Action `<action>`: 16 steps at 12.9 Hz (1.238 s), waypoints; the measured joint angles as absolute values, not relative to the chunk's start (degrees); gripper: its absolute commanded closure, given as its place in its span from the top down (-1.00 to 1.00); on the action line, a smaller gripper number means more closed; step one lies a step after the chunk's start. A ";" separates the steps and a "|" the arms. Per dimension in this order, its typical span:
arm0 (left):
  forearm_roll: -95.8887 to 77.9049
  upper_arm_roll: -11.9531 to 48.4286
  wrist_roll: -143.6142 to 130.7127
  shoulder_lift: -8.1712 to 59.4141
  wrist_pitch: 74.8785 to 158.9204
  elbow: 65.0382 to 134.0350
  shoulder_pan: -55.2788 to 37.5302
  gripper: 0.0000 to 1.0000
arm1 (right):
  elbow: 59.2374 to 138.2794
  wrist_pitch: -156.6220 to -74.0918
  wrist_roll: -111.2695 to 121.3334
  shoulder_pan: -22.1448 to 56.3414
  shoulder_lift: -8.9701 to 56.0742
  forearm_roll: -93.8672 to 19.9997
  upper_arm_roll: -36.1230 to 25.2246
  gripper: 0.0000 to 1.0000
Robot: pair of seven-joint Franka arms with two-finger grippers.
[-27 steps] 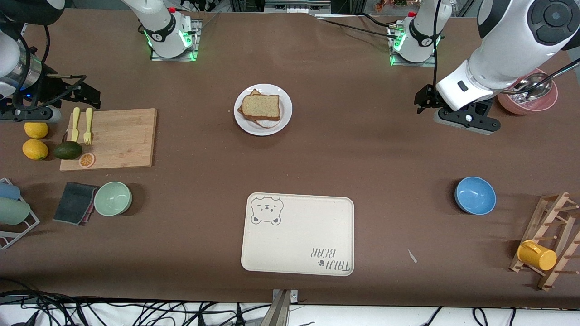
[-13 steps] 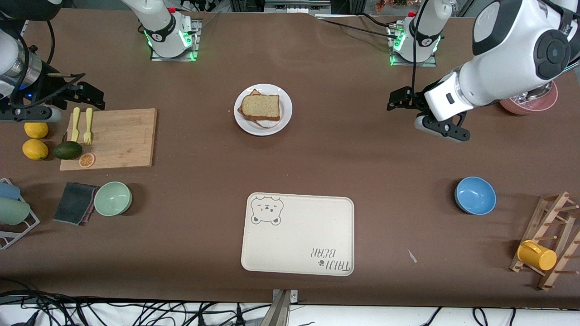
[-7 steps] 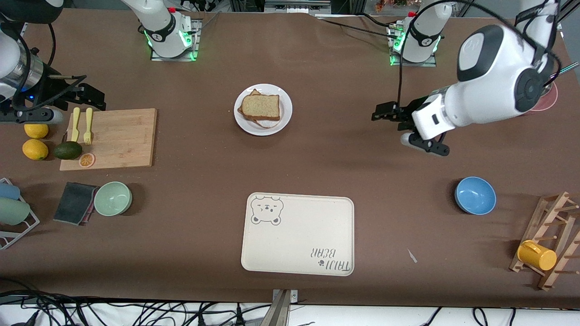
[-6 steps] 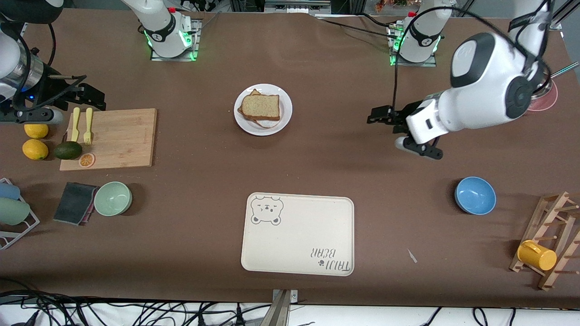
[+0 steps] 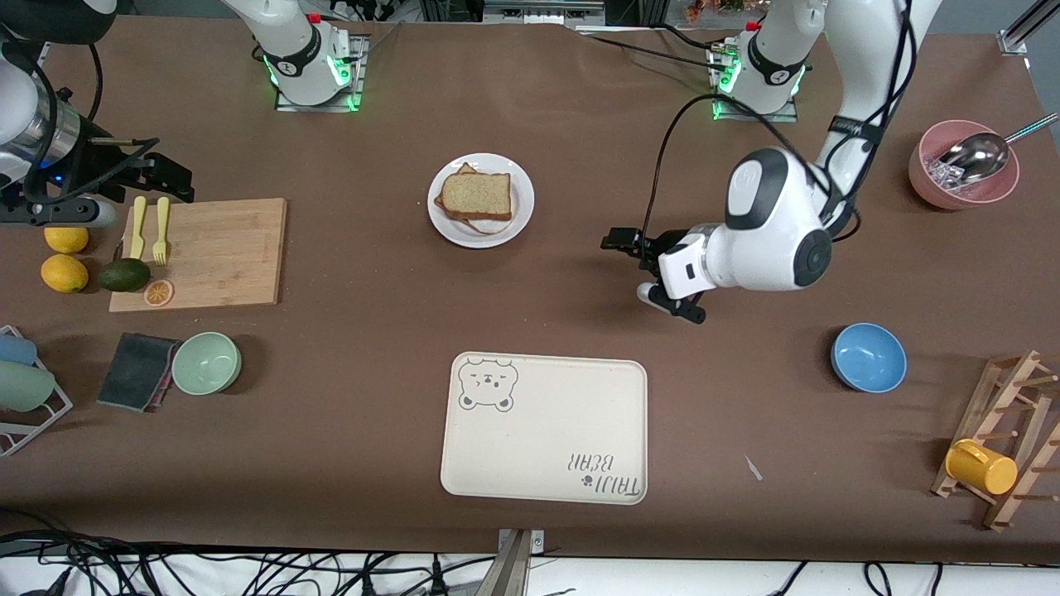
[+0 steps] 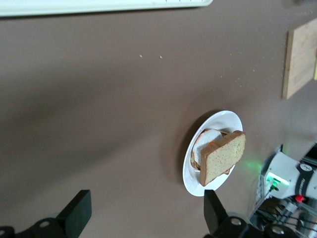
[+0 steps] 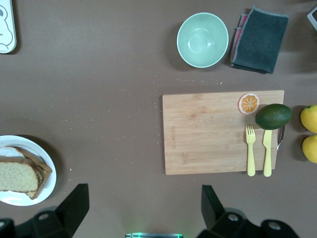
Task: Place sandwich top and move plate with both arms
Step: 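Move the left gripper toward the rim of the white plate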
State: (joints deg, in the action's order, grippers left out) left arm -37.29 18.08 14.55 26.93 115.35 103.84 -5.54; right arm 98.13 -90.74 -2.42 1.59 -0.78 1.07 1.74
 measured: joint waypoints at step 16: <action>-65.69 22.50 28.79 32.93 130.48 114.74 -12.86 0.85 | 98.13 -90.73 -2.43 1.57 -0.48 1.07 1.71 1.00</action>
State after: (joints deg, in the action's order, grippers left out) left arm -65.69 22.50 28.79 32.93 130.48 114.74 -12.86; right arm 98.13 -90.73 -2.43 1.57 -0.48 1.07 1.71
